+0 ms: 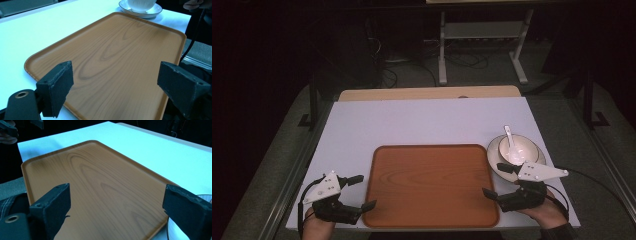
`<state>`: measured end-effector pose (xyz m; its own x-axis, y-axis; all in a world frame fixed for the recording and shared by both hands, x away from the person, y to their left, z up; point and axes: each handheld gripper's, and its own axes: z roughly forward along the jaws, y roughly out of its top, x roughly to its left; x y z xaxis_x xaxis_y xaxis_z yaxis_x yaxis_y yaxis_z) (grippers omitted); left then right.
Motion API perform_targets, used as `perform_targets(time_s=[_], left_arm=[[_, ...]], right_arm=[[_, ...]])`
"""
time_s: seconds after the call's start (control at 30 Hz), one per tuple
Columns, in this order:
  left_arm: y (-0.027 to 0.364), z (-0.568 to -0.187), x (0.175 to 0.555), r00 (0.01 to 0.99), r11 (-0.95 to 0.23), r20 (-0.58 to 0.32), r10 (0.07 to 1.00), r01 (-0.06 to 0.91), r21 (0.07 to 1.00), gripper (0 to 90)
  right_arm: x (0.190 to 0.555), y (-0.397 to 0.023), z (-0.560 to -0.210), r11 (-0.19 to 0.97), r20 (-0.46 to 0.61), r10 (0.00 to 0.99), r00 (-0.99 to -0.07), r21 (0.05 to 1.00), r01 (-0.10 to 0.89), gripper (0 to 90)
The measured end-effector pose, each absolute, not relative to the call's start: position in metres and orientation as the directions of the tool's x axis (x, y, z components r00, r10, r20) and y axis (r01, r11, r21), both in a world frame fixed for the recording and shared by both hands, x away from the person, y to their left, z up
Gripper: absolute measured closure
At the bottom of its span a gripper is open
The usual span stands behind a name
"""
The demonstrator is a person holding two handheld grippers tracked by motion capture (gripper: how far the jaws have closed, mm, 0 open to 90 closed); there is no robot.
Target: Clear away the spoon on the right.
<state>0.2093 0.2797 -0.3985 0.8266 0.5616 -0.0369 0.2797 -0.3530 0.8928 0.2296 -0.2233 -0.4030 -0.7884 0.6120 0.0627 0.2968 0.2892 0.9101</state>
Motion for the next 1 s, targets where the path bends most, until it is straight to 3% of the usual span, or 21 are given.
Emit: perform_targets(time_s=[1.0], left_arm=[[0.279, -0.399, 0.211, 0.827, -0.348, -0.044, 0.561, 0.284, 0.893, 13.1]], right_arm=[[0.246, -0.231, -0.384, 0.272, 0.038, 0.68, -0.732, 0.914, 0.3, 8.0]])
